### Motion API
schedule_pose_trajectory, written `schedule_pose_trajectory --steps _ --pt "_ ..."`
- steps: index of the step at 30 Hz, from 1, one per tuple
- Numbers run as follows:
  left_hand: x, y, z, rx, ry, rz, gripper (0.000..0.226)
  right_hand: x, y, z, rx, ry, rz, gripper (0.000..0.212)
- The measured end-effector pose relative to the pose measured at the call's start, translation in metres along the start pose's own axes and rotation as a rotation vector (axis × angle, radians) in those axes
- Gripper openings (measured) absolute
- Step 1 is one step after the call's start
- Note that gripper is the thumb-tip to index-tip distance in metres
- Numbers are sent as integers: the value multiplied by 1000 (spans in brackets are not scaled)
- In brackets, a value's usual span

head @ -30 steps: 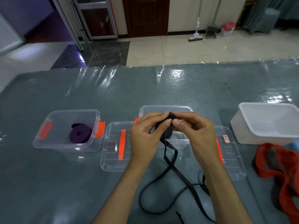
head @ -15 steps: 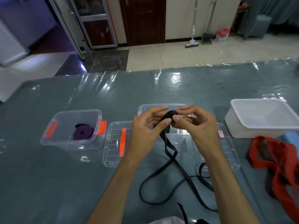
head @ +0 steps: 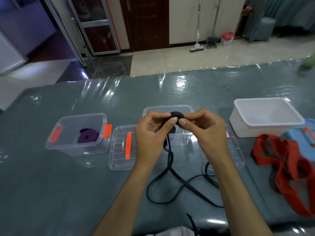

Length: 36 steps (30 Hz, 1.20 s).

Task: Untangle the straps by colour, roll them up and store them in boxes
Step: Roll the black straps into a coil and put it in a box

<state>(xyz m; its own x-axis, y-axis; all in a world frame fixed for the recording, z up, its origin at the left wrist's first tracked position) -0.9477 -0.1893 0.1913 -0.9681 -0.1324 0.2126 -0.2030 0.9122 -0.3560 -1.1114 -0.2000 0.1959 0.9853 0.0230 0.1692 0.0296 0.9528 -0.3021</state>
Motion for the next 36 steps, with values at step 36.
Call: schedule_pose_trajectory --steps 36 --pt "5 19 4 32 -127 161 32 -12 18 12 10 -8 11 12"
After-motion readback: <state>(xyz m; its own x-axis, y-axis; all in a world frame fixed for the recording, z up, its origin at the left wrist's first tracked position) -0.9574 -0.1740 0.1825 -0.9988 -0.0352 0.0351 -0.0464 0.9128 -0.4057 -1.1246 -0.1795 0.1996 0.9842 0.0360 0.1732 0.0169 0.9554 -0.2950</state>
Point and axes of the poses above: each hand's wrist, its own y-axis away from the middle knuckle, its own x-axis out of the palm, z = x × y, the point moved 1 cm from there along -y, towards the middle knuckle, and after that the axes turned 1 degree about -x, right-handed, at the moved point
